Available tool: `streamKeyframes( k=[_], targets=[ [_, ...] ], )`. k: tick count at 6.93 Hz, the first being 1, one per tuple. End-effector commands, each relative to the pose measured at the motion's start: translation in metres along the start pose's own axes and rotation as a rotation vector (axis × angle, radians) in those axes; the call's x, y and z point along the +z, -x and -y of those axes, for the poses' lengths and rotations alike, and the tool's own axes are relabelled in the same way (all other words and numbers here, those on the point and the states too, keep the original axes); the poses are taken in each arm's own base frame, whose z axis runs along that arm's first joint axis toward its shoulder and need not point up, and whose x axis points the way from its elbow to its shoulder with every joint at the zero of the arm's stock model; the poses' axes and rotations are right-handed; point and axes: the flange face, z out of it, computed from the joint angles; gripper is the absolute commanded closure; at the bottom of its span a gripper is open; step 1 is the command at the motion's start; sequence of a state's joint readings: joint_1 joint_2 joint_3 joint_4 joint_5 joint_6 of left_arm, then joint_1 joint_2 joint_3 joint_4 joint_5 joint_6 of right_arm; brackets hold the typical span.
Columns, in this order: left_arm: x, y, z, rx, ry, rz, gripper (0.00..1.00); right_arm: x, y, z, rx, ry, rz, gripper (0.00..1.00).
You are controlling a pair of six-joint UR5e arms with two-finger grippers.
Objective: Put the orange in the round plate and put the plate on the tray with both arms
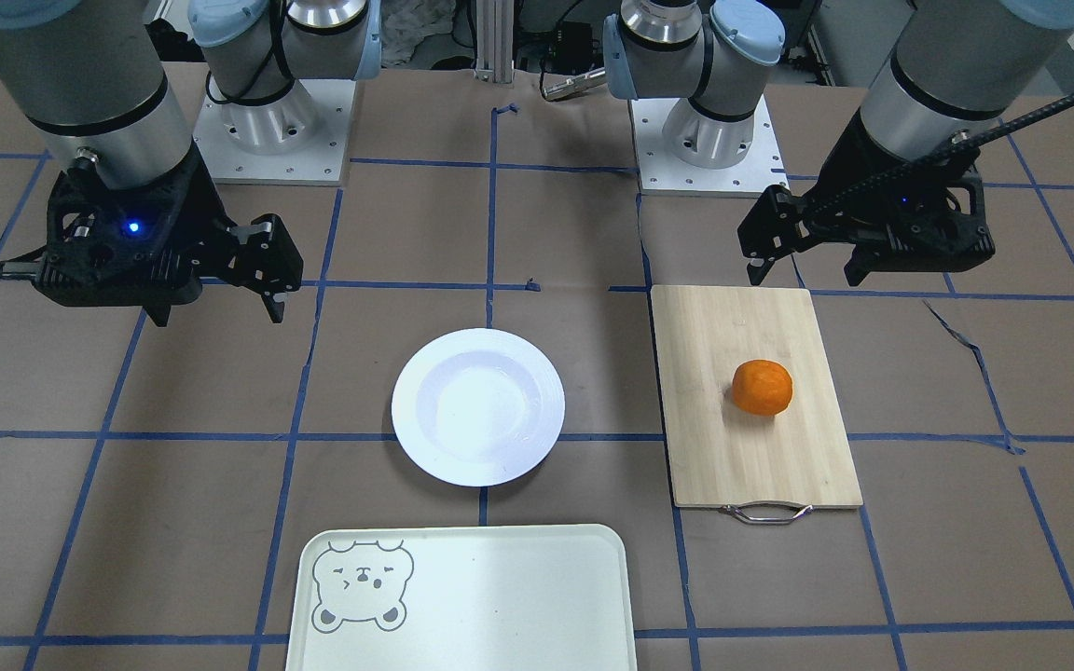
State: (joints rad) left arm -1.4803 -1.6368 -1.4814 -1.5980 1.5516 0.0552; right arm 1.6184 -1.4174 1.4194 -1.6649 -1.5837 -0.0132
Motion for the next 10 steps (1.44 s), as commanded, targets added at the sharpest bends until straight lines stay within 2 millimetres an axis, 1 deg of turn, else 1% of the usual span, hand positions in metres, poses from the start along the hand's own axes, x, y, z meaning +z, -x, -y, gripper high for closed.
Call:
streamKeyframes(
  k=[1, 3, 4, 5, 6, 7, 8, 9, 10],
  targets=[
    [0.001, 0.000, 0.000, 0.000, 0.002, -0.002, 0.00, 0.000, 0.000, 0.001, 0.009, -0.009, 0.004, 0.00],
    [0.001, 0.002, 0.002, -0.001, -0.001, -0.001, 0.00, 0.004, 0.000, 0.000, 0.012, -0.002, 0.004, 0.00],
    [0.014, 0.003, 0.007, -0.007, 0.028, 0.001, 0.00, 0.004, 0.000, 0.000, 0.013, -0.001, 0.004, 0.00],
    [0.022, 0.011, 0.004, -0.010, 0.053, 0.006, 0.00, 0.007, 0.000, -0.001, 0.013, 0.003, 0.004, 0.00],
    [0.030, 0.014, 0.003, -0.004, 0.061, 0.010, 0.00, 0.007, 0.000, -0.001, 0.013, 0.003, 0.004, 0.00],
    [0.049, 0.025, 0.004, -0.012, 0.103, 0.056, 0.00, 0.006, 0.000, -0.001, 0.012, 0.002, 0.004, 0.00],
    [0.082, 0.043, 0.011, -0.032, 0.128, 0.105, 0.00, 0.008, 0.000, -0.001, 0.012, 0.006, 0.004, 0.00],
    [0.109, 0.052, 0.017, -0.039, 0.096, 0.108, 0.00, 0.007, 0.000, -0.002, 0.012, 0.006, 0.004, 0.00],
    [0.150, 0.055, 0.015, -0.003, 0.146, 0.098, 0.00, 0.007, 0.000, -0.002, 0.012, 0.006, 0.004, 0.00]
  ],
)
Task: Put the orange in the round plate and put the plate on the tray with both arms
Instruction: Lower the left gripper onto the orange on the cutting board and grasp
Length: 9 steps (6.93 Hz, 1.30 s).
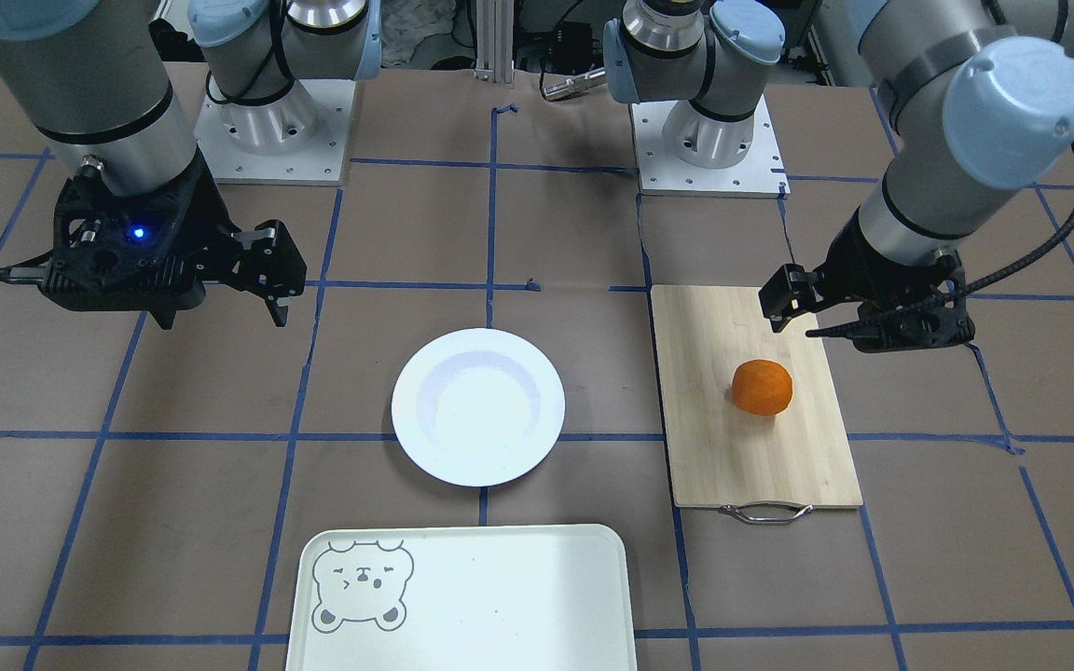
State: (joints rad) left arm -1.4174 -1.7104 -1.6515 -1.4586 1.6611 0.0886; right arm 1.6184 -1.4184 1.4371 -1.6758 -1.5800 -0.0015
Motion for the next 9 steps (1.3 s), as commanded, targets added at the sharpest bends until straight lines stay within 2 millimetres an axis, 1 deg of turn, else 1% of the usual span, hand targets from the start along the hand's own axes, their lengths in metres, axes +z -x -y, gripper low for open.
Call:
streamKeyframes(
  k=[1, 2, 3, 4, 6, 7, 8, 9],
  targets=[
    [0.070, 0.001, 0.012, 0.047, -0.005, 0.004, 0.00, 0.001, 0.000, 0.000, 0.000, 0.003, 0.000, 0.00],
    [0.090, 0.000, 0.013, 0.055, 0.016, -0.002, 0.00, 0.001, 0.000, 0.000, -0.002, 0.003, 0.000, 0.00],
    [0.108, 0.011, 0.016, 0.039, 0.052, -0.017, 0.00, 0.000, 0.000, 0.000, -0.002, 0.002, 0.000, 0.00],
    [0.126, 0.010, 0.019, 0.035, 0.081, -0.049, 0.00, 0.001, -0.001, 0.000, -0.002, 0.005, 0.000, 0.00],
    [0.150, 0.009, 0.028, 0.026, 0.092, -0.061, 0.00, 0.001, -0.001, 0.000, 0.000, 0.005, 0.000, 0.00],
    [0.167, 0.007, 0.026, 0.031, 0.125, -0.065, 0.00, 0.001, 0.000, 0.000, -0.002, 0.007, 0.000, 0.00],
    [0.179, 0.006, 0.025, 0.033, 0.150, -0.067, 0.00, 0.001, 0.000, 0.000, -0.002, 0.007, 0.000, 0.00],
    [0.185, 0.005, 0.026, 0.025, 0.162, -0.069, 0.00, 0.001, -0.001, 0.000, -0.002, 0.008, 0.000, 0.00]
  ],
)
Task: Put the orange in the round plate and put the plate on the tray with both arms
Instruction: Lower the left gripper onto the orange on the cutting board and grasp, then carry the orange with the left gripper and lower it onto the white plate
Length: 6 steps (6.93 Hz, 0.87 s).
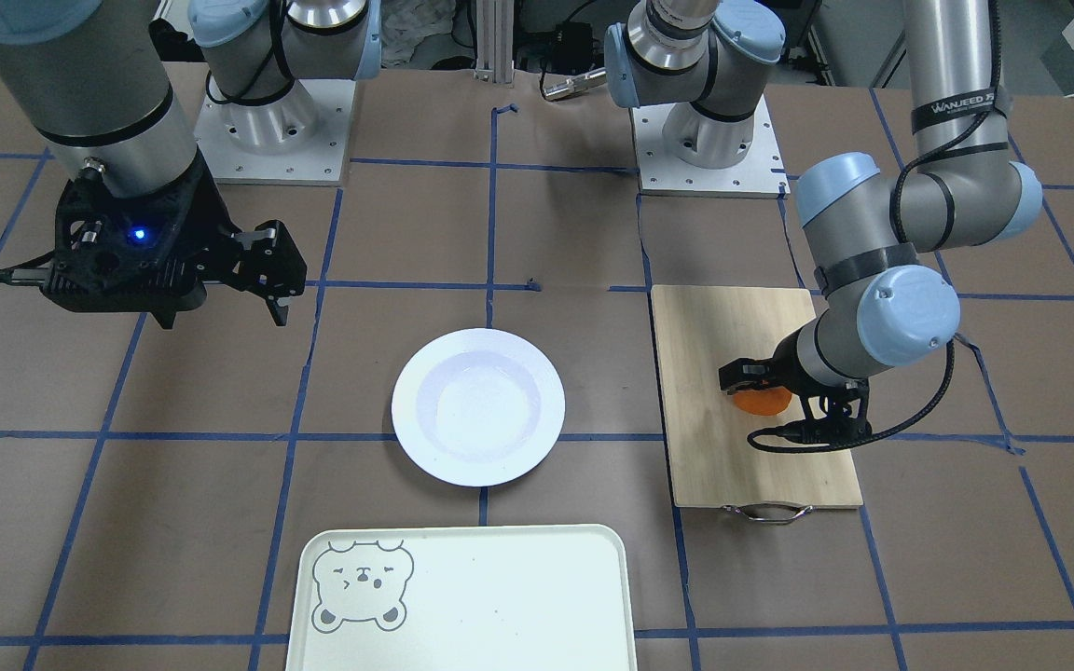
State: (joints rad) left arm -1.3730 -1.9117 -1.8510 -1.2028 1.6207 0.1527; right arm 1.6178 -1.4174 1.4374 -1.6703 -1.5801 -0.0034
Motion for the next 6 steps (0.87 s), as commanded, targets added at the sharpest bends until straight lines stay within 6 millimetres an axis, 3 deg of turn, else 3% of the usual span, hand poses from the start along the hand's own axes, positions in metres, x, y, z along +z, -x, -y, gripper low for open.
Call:
streamKeyframes(
  k=[1, 3, 4, 6],
  targets=[
    [0.014, 0.000, 0.004, 0.005, 0.026, -0.005, 0.11, 0.000, -0.001, 0.000, 0.000, 0.001, -0.002, 0.00],
    [0.016, 0.001, 0.007, 0.015, 0.031, 0.002, 0.98, 0.000, 0.000, 0.000, -0.002, 0.003, -0.001, 0.00],
    [0.006, 0.003, 0.012, 0.007, 0.009, 0.005, 1.00, 0.000, 0.000, -0.001, -0.002, 0.004, 0.000, 0.00],
    [-0.052, -0.001, 0.031, -0.024, -0.056, 0.010, 1.00, 0.000, 0.000, -0.001, -0.002, 0.004, -0.001, 0.00]
  ],
)
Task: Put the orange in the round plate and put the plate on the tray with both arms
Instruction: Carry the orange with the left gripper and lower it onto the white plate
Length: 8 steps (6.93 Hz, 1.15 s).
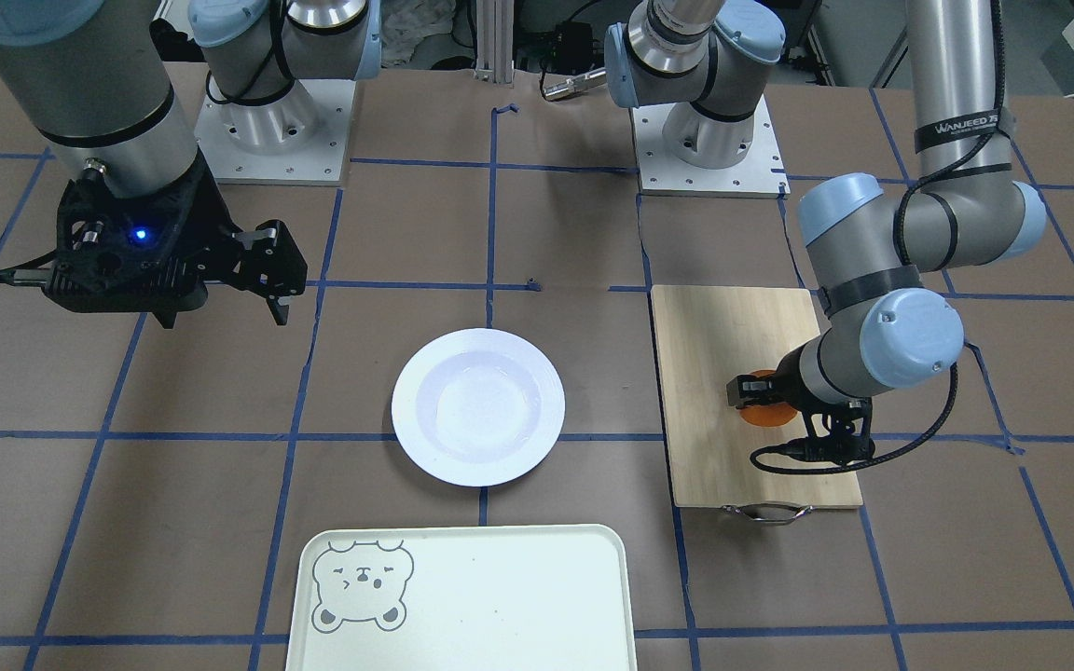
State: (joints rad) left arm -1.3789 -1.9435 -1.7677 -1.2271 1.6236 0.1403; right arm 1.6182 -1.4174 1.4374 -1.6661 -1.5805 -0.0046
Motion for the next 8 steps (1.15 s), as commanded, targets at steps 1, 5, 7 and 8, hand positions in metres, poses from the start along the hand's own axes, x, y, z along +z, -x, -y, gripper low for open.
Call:
streamKeyframes(
  k=[1, 5, 7, 8],
  targets=[
    [-0.059, -0.015, 0.023, -0.021, -0.082, -0.050, 1.00, 0.000, -0.001, 0.000, 0.001, 0.000, -0.001, 0.00],
    [-0.061, -0.182, 0.012, -0.234, -0.134, -0.172, 1.00, 0.000, -0.001, 0.000, -0.002, 0.002, -0.001, 0.00],
    [-0.038, -0.270, 0.003, -0.329, -0.165, -0.281, 1.00, 0.000, -0.001, 0.000, -0.003, 0.003, -0.003, 0.00],
    [-0.029, -0.299, -0.004, -0.339, -0.160, -0.321, 1.00, 0.000, -0.001, 0.000, -0.005, 0.003, -0.003, 0.00]
  ],
)
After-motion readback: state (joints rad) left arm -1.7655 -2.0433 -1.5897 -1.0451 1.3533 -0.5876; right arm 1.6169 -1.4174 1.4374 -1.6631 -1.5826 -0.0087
